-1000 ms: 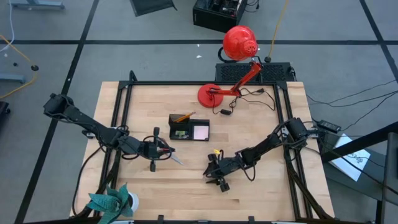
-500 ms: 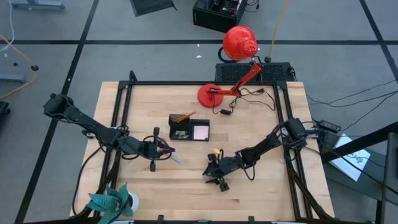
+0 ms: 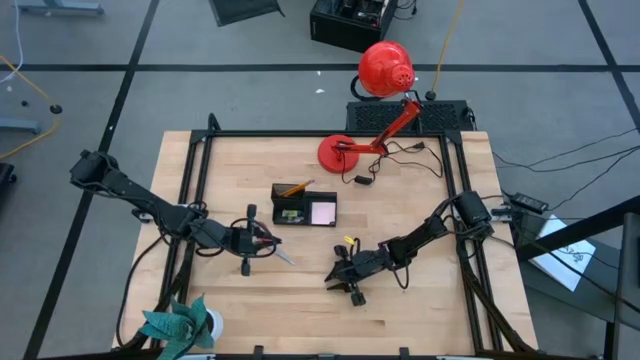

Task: Pick and place office supplies into organizer
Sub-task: Put the pink binder clip into the mesh desk organizer

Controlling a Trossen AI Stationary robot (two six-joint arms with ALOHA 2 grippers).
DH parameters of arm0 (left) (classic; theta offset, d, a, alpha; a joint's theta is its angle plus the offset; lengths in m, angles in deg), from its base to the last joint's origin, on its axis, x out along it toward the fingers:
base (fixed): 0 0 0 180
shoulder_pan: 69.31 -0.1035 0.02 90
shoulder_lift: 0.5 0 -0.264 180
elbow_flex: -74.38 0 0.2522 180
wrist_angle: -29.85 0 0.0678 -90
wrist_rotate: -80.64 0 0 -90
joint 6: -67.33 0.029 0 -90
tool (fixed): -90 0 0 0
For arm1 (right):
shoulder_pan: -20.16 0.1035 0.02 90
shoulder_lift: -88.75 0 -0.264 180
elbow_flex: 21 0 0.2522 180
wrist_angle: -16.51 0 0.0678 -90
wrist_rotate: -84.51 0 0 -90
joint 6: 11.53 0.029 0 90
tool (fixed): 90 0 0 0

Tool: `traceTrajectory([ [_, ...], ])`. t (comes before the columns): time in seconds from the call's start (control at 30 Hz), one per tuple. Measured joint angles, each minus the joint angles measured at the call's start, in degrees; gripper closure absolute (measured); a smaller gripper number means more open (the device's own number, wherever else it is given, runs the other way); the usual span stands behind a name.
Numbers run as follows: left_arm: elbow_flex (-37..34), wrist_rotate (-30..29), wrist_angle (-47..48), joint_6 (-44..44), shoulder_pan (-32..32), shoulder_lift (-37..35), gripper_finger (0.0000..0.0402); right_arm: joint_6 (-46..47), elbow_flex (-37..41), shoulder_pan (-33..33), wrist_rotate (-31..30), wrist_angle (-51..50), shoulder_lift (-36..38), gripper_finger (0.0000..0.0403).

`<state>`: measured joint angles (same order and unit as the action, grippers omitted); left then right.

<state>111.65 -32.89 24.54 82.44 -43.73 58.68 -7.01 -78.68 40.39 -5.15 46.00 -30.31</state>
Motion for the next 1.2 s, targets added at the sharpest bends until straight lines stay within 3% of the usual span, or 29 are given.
traceTrajectory([
  [0.3,0.0,0.0,0.1,0.1,0.0,0.0,0.0378,-6.2,-0.1,0.5,-2.6,-0.4,2.9,0.0352],
  [0.6,0.0,0.0,0.0,0.3,0.0,0.0,0.0378,-8.9,-0.2,0.5,-4.4,-2.0,8.0,0.0336],
  [0.87,0.0,0.0,0.0,0.7,0.0,0.0,0.0378,-18.2,-7.1,-1.2,-10.9,-7.2,12.8,0.0347],
  [1.07,0.0,-0.1,-0.8,3.0,0.0,0.0,0.0378,-19.1,-14.8,-6.8,-9.2,-17.5,11.1,0.0340],
  [1.2,0.0,-0.5,-1.3,5.2,0.4,0.0,0.0378,-18.0,-17.7,-10.8,-9.3,-17.2,9.5,0.0343],
])
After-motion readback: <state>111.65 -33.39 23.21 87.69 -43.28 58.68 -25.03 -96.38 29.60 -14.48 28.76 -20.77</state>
